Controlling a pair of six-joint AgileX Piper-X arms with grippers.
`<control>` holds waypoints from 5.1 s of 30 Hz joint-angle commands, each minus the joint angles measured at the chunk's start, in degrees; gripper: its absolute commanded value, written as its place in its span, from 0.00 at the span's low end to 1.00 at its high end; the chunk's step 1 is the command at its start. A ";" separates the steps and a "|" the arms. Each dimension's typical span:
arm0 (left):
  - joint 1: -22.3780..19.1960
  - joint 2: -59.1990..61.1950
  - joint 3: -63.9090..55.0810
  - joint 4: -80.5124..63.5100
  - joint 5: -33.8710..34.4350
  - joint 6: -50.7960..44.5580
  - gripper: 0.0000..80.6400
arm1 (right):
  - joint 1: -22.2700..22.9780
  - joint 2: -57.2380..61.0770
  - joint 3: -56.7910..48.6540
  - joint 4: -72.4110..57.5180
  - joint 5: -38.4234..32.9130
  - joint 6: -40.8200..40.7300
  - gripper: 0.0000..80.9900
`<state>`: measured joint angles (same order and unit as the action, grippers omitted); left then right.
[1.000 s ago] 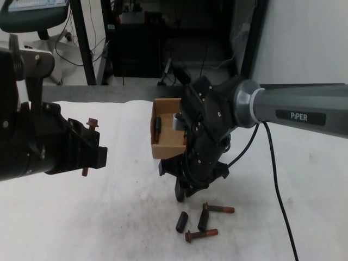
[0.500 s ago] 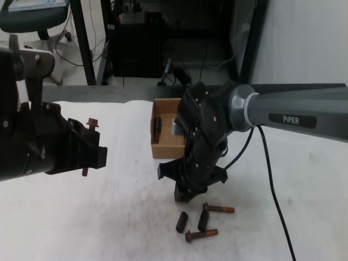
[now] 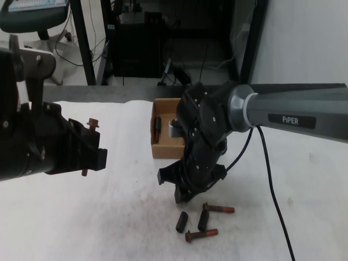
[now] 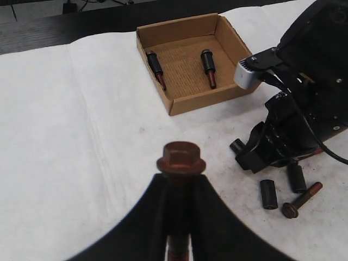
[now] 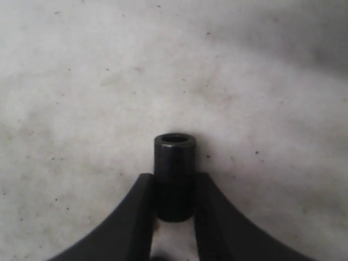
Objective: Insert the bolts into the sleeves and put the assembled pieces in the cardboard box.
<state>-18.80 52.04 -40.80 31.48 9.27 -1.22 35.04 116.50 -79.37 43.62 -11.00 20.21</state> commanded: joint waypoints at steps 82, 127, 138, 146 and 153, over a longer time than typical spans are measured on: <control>0.50 16.90 7.36 -81.61 50.10 -32.18 0.00 | -2.95 -33.47 42.83 -93.53 -45.50 12.51 0.01; 0.39 16.90 7.25 -82.33 47.19 -32.70 0.00 | -0.24 -32.93 39.80 -88.34 -44.13 11.34 0.01; 0.39 16.90 7.25 -82.33 48.28 -32.69 0.00 | -0.46 -32.93 39.80 -88.34 -43.99 11.09 0.01; 0.39 16.90 7.25 -82.33 48.71 -32.89 0.00 | -1.58 -32.93 39.80 -88.34 -43.99 10.68 0.01; 0.39 16.90 7.25 -82.33 48.71 -32.89 0.00 | -2.30 -32.93 39.80 -88.34 -44.65 10.68 0.01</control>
<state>-18.32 69.20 -33.44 -49.70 57.50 -33.85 33.09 83.72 -38.94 -44.19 -55.27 31.32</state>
